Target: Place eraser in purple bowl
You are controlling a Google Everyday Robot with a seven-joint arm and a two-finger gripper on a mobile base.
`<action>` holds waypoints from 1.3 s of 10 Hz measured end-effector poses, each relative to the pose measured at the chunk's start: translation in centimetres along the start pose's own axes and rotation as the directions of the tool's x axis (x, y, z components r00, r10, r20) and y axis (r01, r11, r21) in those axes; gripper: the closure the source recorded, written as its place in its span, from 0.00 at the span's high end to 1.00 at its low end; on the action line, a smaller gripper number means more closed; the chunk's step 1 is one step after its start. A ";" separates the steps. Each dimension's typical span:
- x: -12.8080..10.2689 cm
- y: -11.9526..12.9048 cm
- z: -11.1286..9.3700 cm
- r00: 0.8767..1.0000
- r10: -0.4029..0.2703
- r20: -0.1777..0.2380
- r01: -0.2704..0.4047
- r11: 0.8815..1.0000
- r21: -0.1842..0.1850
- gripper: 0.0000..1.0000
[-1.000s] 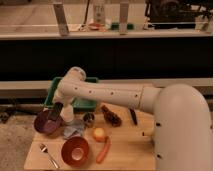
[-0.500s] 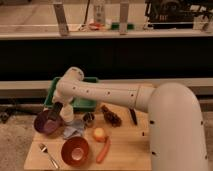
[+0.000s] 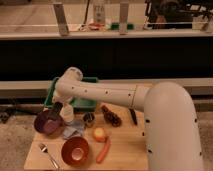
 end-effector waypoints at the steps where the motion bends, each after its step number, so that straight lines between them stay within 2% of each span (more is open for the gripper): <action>1: -0.1 -0.3 -0.3 1.000 -0.008 0.000 0.008 1.000 0.007 0.26; 3: -0.3 -0.6 -0.3 1.000 -0.017 0.007 0.017 1.000 0.016 0.45; 5: -0.7 -1.0 -0.2 0.999 -0.028 0.017 0.027 0.999 0.028 0.68; 6: -0.8 -1.1 -0.2 0.999 -0.032 0.021 0.031 0.999 0.031 0.76; 8: -1.2 -1.7 0.0 0.998 -0.044 0.041 0.042 0.998 0.044 0.80; 13: -1.4 -1.8 0.1 0.997 -0.053 0.061 0.050 0.997 0.055 0.80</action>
